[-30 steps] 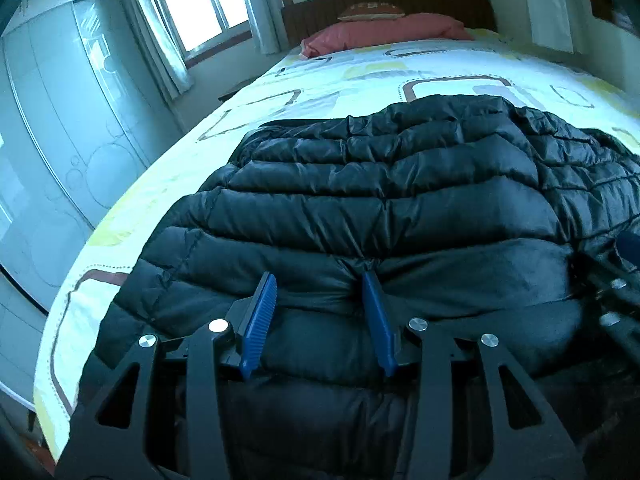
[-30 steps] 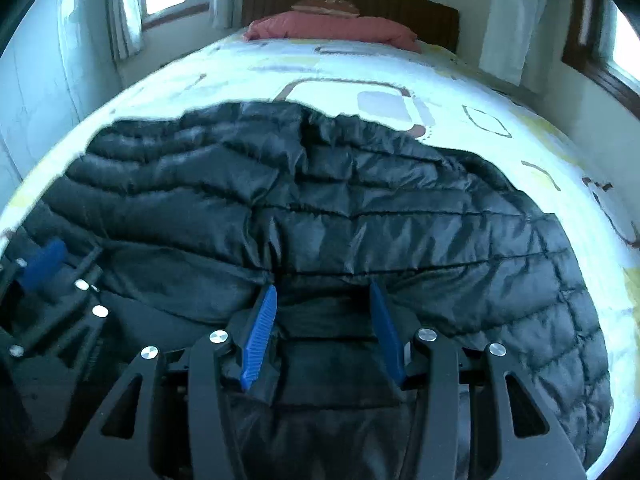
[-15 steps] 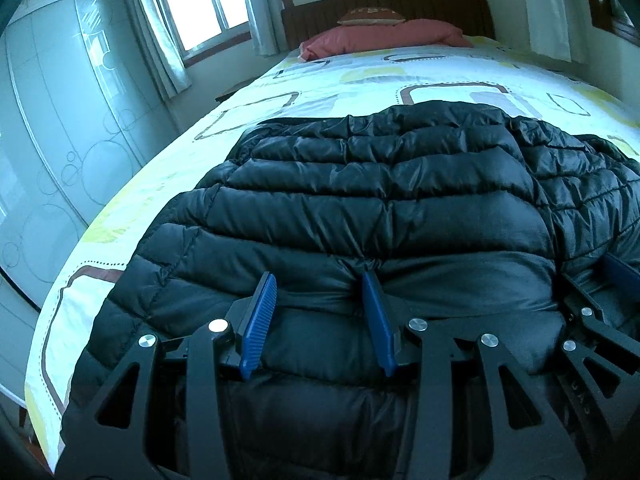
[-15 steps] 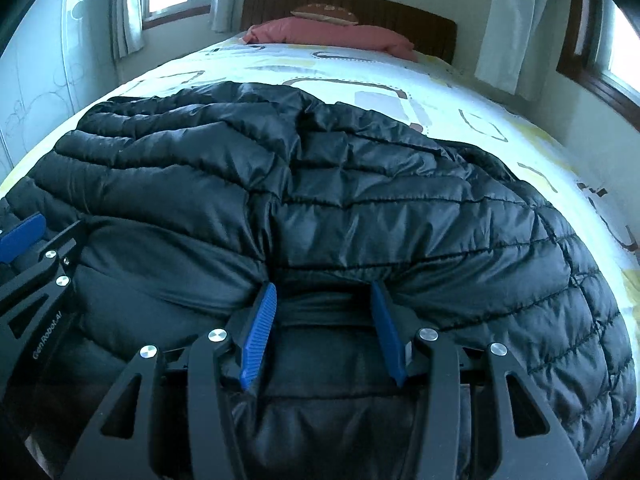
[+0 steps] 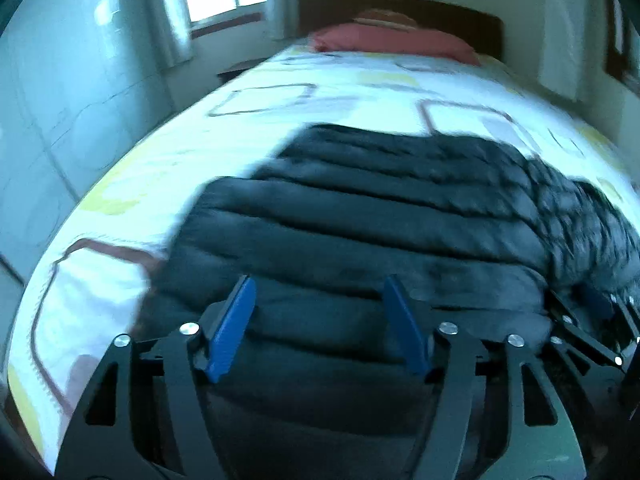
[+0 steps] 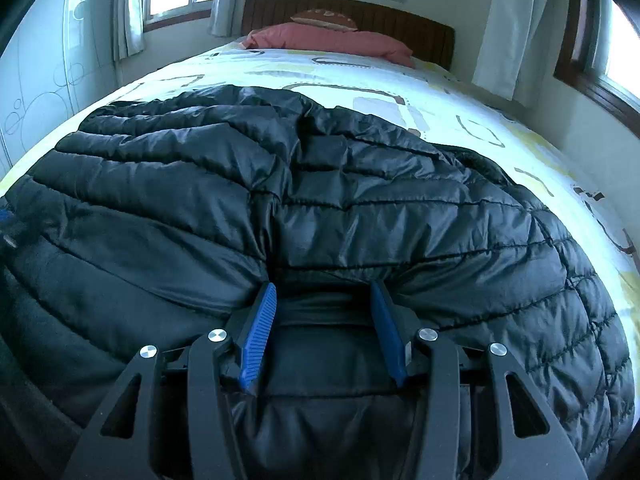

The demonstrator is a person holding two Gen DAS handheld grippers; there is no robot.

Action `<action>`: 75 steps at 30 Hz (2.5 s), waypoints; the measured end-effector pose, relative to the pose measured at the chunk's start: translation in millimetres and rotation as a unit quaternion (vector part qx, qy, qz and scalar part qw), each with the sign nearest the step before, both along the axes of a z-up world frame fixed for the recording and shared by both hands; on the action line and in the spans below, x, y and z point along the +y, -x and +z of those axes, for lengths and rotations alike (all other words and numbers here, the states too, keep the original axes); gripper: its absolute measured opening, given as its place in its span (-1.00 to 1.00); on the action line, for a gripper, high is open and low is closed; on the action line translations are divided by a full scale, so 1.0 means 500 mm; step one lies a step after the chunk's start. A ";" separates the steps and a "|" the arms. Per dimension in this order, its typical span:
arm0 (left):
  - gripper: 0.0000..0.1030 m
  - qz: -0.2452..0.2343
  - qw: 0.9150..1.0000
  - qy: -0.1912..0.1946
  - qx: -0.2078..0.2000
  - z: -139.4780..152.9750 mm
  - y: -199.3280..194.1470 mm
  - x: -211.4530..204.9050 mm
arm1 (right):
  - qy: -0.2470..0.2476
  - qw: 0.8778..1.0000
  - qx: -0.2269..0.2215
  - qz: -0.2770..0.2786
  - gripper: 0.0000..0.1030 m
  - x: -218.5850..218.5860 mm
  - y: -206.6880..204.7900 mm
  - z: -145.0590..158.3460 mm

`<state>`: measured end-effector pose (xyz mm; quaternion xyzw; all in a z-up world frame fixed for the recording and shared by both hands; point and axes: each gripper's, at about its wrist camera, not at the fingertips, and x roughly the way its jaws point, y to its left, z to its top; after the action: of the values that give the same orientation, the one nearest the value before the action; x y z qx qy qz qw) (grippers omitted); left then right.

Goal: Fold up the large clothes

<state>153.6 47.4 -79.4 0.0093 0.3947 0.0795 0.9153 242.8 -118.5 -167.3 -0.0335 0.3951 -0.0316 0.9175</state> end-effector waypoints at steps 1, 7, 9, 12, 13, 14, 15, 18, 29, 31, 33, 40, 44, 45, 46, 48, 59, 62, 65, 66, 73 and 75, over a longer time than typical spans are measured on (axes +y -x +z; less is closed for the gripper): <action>0.47 0.011 1.000 0.011 -0.002 0.006 0.004 0.031 | 0.000 1.000 0.000 0.000 -0.05 0.000 0.000 0.000; 0.60 0.039 0.985 0.165 0.040 -0.023 0.005 0.203 | 0.001 1.000 -0.001 -0.001 -0.05 0.000 0.000 0.001; 0.63 0.035 0.970 0.233 0.057 -0.042 0.002 0.239 | 0.001 1.000 -0.001 -0.001 -0.05 0.000 0.001 0.001; 0.76 0.007 0.957 0.284 0.064 -0.061 -0.008 0.259 | 0.001 1.000 -0.001 -0.001 -0.05 0.000 0.001 0.000; 0.79 -0.006 0.951 0.303 0.069 -0.071 -0.014 0.262 | 0.002 1.000 -0.001 -0.001 -0.05 0.000 0.001 0.001; 0.80 -0.009 0.947 0.313 0.070 -0.078 -0.018 0.266 | 0.003 1.000 -0.002 -0.001 -0.05 0.001 0.001 0.001; 0.81 -0.011 0.942 0.328 0.072 -0.088 -0.021 0.271 | 0.002 1.000 -0.002 -0.001 -0.05 0.001 0.001 0.000; 0.90 -0.011 0.927 0.368 0.070 -0.107 -0.026 0.289 | 0.005 1.000 -0.002 -0.002 -0.05 0.002 0.001 0.001; 0.57 -0.065 0.935 0.340 0.080 -0.109 -0.031 0.244 | 0.016 1.000 -0.005 -0.006 -0.05 0.011 -0.001 -0.001; 0.43 -0.062 0.941 0.324 0.076 -0.106 -0.032 0.233 | 0.016 1.000 -0.005 -0.006 -0.05 0.014 0.001 -0.001; 0.00 -0.073 0.941 0.323 0.069 -0.095 -0.035 0.225 | 0.016 1.000 -0.005 -0.006 -0.05 0.013 0.000 -0.001; -0.27 -0.052 0.934 0.349 0.056 -0.082 -0.024 0.215 | 0.017 1.000 -0.006 -0.007 -0.05 0.014 -0.001 -0.001; 0.07 -0.022 0.920 0.387 0.053 -0.098 -0.020 0.244 | 0.017 1.000 -0.006 -0.007 -0.05 0.014 -0.001 -0.001; 0.16 -0.006 0.915 0.400 0.052 -0.104 -0.019 0.253 | 0.017 1.000 -0.006 -0.007 -0.05 0.017 0.001 -0.001; 0.32 0.007 0.909 0.413 0.051 -0.111 -0.019 0.262 | 0.017 1.000 -0.006 -0.007 -0.05 0.015 0.000 -0.001; 0.43 0.021 0.898 0.436 0.048 -0.120 -0.024 0.274 | 0.018 1.000 -0.007 -0.007 -0.05 0.014 -0.001 -0.002; -0.24 0.037 0.882 0.469 0.034 -0.127 -0.019 0.257 | 0.020 1.000 -0.008 -0.008 -0.05 0.014 0.000 -0.002; -0.38 0.033 0.894 0.445 0.022 -0.109 -0.008 0.245 | 0.017 1.000 -0.007 -0.008 -0.05 0.011 -0.002 -0.001; -0.45 0.035 0.898 0.438 0.013 -0.095 -0.002 0.241 | 0.010 1.000 -0.005 -0.007 -0.05 0.012 -0.001 0.000; -0.46 0.036 0.899 0.437 0.011 -0.091 0.000 0.240 | 0.003 1.000 -0.004 -0.006 -0.05 0.008 -0.002 0.003; -0.52 0.023 0.901 0.434 -0.007 -0.034 0.019 0.237 | -0.154 0.988 -0.021 -0.005 0.40 -0.136 0.014 0.067; -0.53 0.018 0.902 0.432 -0.011 -0.019 0.022 0.233 | -0.186 0.981 -0.047 -0.020 0.49 -0.219 0.031 0.101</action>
<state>142.5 164.1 -88.7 -0.3947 0.3806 -0.0822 0.8322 227.5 -228.1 -117.0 0.1468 0.3513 0.0225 0.9244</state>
